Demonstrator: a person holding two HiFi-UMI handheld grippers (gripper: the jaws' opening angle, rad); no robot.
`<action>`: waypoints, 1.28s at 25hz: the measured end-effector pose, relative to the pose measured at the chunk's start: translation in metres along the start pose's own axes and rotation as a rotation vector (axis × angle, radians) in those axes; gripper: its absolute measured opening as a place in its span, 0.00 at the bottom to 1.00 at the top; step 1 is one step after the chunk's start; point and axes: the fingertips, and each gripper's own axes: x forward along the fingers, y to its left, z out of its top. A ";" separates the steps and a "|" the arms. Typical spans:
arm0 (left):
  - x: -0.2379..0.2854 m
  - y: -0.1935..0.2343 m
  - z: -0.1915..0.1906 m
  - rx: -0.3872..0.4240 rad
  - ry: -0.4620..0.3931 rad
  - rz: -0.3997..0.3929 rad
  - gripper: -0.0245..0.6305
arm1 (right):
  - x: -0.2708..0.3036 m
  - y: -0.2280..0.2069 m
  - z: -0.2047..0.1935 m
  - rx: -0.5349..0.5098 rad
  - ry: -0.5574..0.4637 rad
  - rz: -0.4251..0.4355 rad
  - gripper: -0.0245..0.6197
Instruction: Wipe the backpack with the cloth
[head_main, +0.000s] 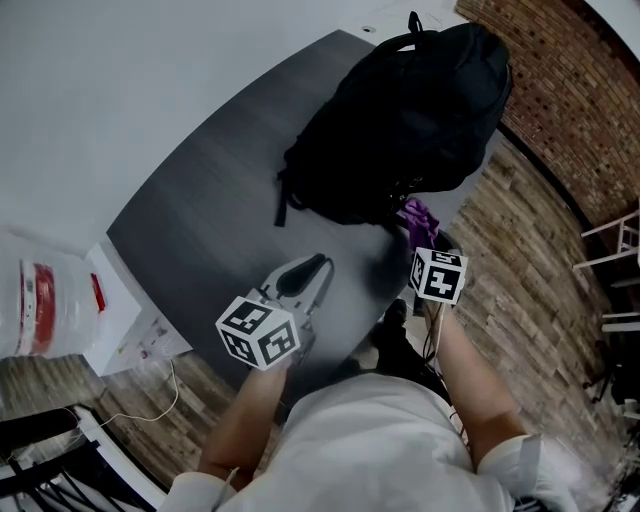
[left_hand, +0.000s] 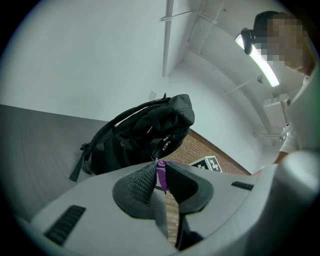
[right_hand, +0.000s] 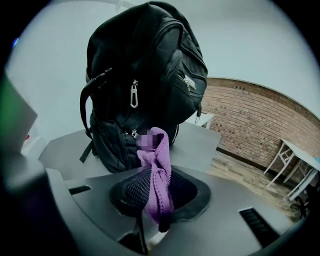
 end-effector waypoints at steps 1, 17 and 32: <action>0.000 0.001 -0.001 -0.003 0.000 0.000 0.12 | -0.001 -0.007 -0.005 0.008 0.011 -0.013 0.16; -0.010 0.028 -0.002 -0.052 -0.016 0.039 0.12 | -0.012 0.104 -0.034 -0.138 0.061 0.231 0.16; -0.042 0.078 -0.006 -0.124 -0.038 0.151 0.12 | 0.046 0.246 0.027 -0.261 0.002 0.392 0.16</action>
